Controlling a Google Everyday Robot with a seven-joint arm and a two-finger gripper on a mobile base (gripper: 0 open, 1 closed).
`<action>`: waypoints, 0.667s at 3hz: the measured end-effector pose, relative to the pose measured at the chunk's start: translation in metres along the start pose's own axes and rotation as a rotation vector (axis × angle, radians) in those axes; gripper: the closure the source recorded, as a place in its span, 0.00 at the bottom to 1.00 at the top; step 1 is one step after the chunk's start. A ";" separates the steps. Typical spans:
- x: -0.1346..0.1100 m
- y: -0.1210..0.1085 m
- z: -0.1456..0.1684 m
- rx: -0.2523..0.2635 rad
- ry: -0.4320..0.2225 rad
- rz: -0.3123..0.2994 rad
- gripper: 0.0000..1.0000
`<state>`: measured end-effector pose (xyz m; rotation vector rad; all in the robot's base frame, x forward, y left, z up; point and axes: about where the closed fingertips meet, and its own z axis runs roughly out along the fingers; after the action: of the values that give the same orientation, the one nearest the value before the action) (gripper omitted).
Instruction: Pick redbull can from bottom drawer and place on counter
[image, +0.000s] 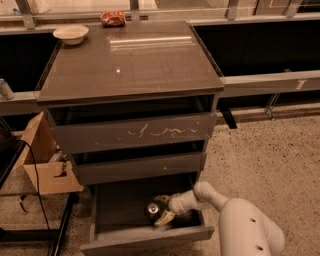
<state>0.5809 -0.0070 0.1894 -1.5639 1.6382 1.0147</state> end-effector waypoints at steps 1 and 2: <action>-0.005 -0.004 0.014 -0.003 -0.020 -0.006 0.30; -0.006 -0.004 0.019 0.001 -0.027 -0.001 0.30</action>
Offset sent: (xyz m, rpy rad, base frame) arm 0.0084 0.0224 -0.0045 0.0368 -0.0036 -0.0249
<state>0.5843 0.0123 0.1851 -1.5434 1.6192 1.0309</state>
